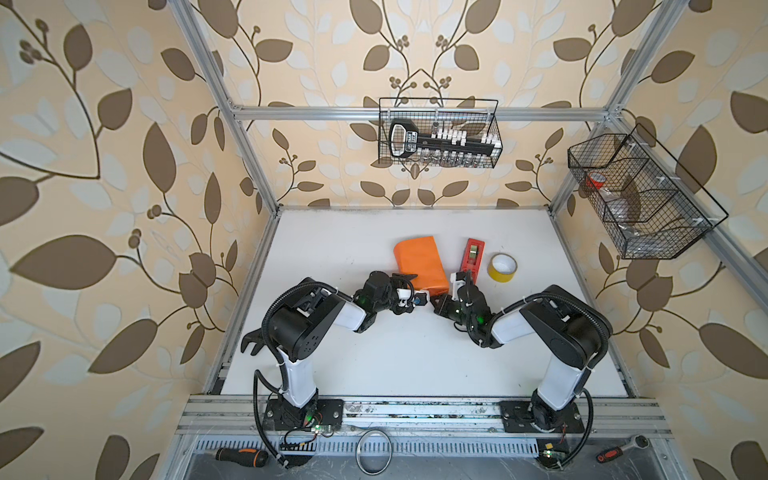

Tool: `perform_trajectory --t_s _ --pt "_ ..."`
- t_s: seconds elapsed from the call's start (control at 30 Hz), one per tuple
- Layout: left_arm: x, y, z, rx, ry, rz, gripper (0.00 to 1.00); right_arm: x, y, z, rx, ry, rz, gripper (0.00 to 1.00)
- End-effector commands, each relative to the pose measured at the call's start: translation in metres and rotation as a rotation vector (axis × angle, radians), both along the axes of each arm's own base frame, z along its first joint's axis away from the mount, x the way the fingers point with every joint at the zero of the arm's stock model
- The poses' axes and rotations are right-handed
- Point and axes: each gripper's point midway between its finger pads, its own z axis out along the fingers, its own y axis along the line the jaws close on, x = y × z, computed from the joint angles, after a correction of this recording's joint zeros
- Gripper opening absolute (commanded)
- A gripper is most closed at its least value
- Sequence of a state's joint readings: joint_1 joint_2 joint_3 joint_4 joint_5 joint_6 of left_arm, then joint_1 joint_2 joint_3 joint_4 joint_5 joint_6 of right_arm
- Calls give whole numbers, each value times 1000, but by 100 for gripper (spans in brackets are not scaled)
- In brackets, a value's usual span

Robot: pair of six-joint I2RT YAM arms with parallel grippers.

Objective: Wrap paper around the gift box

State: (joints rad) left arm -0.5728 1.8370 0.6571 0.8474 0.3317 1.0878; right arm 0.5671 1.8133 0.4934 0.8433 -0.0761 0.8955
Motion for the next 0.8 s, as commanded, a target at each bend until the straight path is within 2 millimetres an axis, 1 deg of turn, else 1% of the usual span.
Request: perform_trajectory --t_s 0.0,0.07,0.13,0.2,0.3,0.37,0.4,0.43,0.5,0.57,0.6,0.67,0.7,0.77 --pt "-17 5 -18 50 108 -18 80 -4 -4 9 8 -39 19 8" --pt "-20 1 0 -10 116 -21 83 -13 -9 18 4 -49 46 11" --pt "-24 -4 28 -108 141 -27 85 -24 -17 30 -13 -66 71 14" --pt "-33 -9 58 -220 201 -37 89 -34 -28 40 -57 -72 101 18" --pt "-41 -8 98 -397 329 9 89 -37 -42 61 -142 -99 127 29" --pt "-31 3 118 -537 420 143 89 -30 -52 78 -176 -122 119 39" --pt "-23 14 128 -616 461 247 91 -24 -55 87 -183 -133 112 46" --pt "-12 28 133 -699 508 373 92 -18 -58 93 -187 -136 106 54" --pt "7 64 129 -847 651 667 97 1 -59 104 -192 -123 95 65" --pt "15 79 121 -911 823 820 99 20 -55 111 -185 -110 93 73" --pt "19 83 117 -921 917 880 99 30 -54 113 -176 -100 80 77" --pt "28 83 110 -929 1097 939 99 50 -51 117 -148 -86 66 83" --pt "34 80 100 -917 1186 962 99 60 -50 117 -132 -73 61 85" --pt "46 75 93 -925 1289 959 99 77 -44 108 -115 -32 73 88"
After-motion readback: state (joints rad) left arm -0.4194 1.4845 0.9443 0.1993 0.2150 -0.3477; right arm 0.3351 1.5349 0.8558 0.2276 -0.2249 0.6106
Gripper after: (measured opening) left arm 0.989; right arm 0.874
